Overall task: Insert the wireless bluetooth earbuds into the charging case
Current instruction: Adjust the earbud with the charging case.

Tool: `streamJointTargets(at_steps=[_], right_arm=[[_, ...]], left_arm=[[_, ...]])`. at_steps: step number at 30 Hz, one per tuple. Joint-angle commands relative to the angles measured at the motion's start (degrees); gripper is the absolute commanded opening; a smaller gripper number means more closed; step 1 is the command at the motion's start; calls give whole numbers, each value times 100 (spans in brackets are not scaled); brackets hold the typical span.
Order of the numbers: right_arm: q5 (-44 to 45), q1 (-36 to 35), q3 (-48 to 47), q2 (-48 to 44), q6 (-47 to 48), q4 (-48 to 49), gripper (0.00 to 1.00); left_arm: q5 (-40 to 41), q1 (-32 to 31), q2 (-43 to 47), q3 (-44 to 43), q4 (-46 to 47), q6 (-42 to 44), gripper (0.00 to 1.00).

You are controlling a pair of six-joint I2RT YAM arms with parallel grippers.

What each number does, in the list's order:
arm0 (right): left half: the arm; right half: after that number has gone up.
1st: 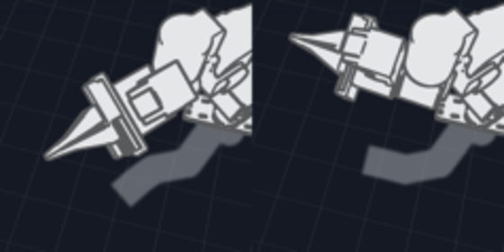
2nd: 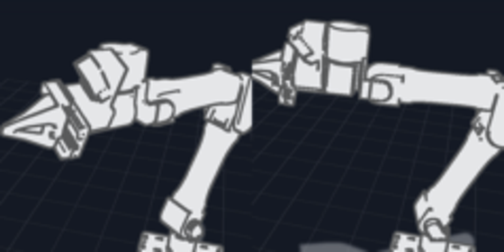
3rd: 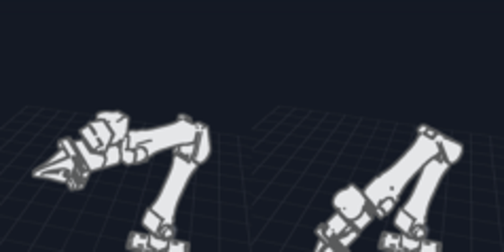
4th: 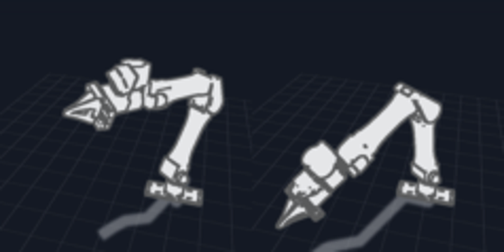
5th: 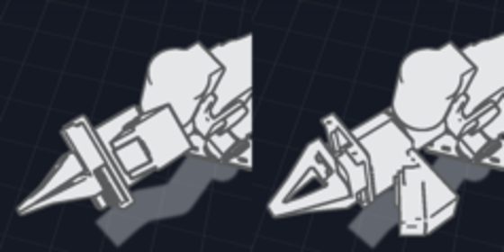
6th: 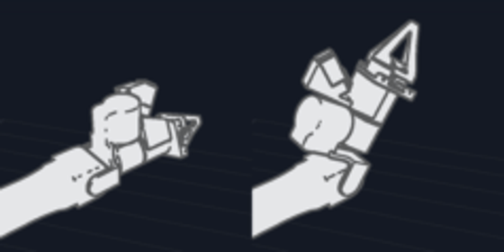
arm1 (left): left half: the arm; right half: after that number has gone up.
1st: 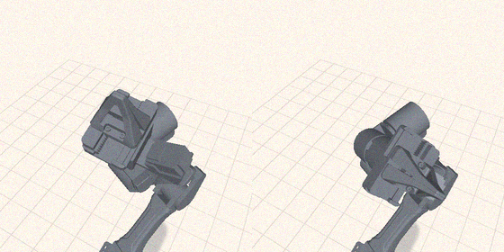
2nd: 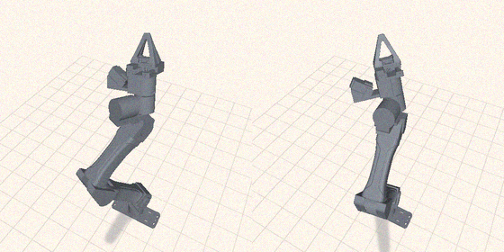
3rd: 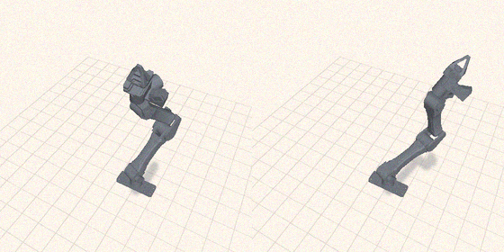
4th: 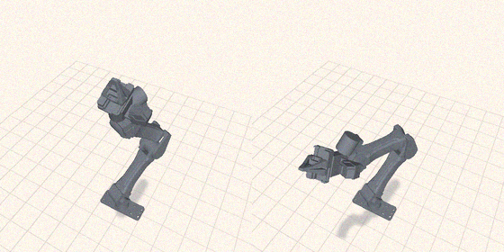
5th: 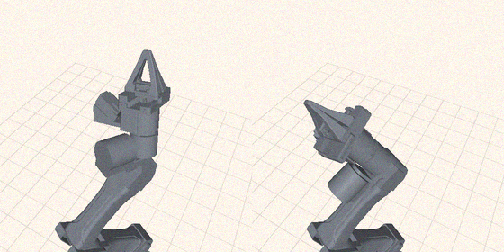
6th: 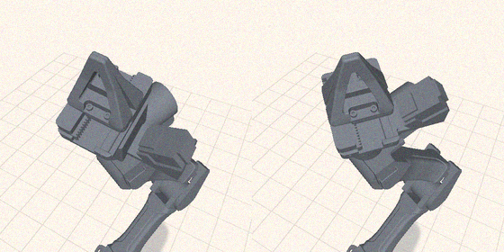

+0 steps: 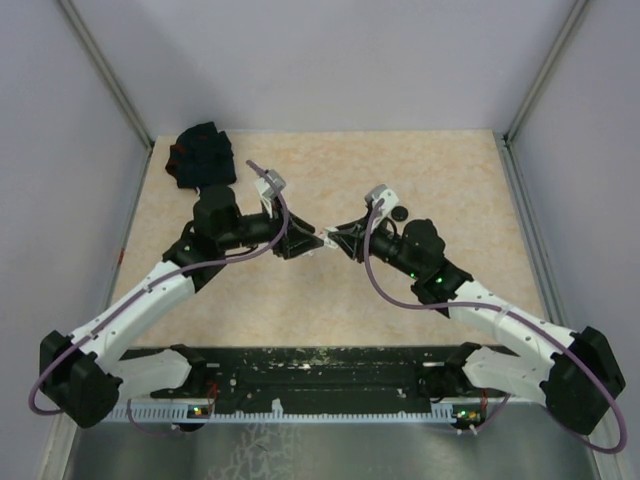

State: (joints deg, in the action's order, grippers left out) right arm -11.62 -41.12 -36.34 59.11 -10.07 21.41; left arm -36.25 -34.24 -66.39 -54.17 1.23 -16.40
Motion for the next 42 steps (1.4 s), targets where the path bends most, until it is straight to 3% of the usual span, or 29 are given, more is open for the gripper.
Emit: streamJointTargets(at_steps=[1,6,12,17,22,31,42], right_arm=[[-223,-13,-479,28,117,-76,0],[-693,44,-670,-17,176,-271,0],[-1415,173,-817,-101,117,-352,0],[-1968,279,-860,-111,81,-272,0],[-2089,327,-819,-99,-89,-10,0],[-2361,351,-634,16,-673,881,0],[-2574,351,-581,174,-825,1081,0]], left_arm=[[-543,127,471,633,812,377,59],[-843,150,702,1245,1695,682,64],[-931,279,643,1345,1852,875,64],[-1678,435,480,1494,2467,524,61],[-2289,440,382,1580,3041,252,60],[-2681,437,126,1804,3979,-272,57],[-2809,436,130,1874,4690,-704,49]])
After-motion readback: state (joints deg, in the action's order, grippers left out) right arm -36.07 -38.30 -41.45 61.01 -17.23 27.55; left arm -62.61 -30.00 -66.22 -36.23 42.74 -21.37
